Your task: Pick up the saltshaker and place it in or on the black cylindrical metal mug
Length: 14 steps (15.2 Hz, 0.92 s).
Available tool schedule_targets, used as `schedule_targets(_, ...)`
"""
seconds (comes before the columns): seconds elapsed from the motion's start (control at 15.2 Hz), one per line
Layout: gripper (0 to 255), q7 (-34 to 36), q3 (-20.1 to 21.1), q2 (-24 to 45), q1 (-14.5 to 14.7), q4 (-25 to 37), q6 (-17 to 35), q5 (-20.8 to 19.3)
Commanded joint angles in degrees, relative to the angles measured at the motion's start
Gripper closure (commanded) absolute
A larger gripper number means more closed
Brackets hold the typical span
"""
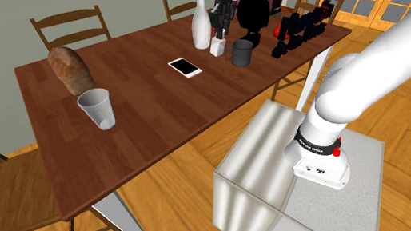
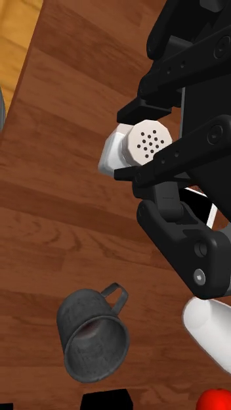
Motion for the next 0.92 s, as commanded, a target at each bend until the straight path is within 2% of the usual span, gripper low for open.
schedule_targets(0.0, 255, -1.41, -1.05, 0.53, -0.53, 1.51, -0.98, -0.46)
schedule_targets(0.46, 255, -10.92, -8.07, 6.25, -3.69, 9.01, -2.48, -2.64)
schedule_targets(0.86, 255, -19.31, -13.82, 13.33, -5.96, 17.9, -4.07, -2.67)
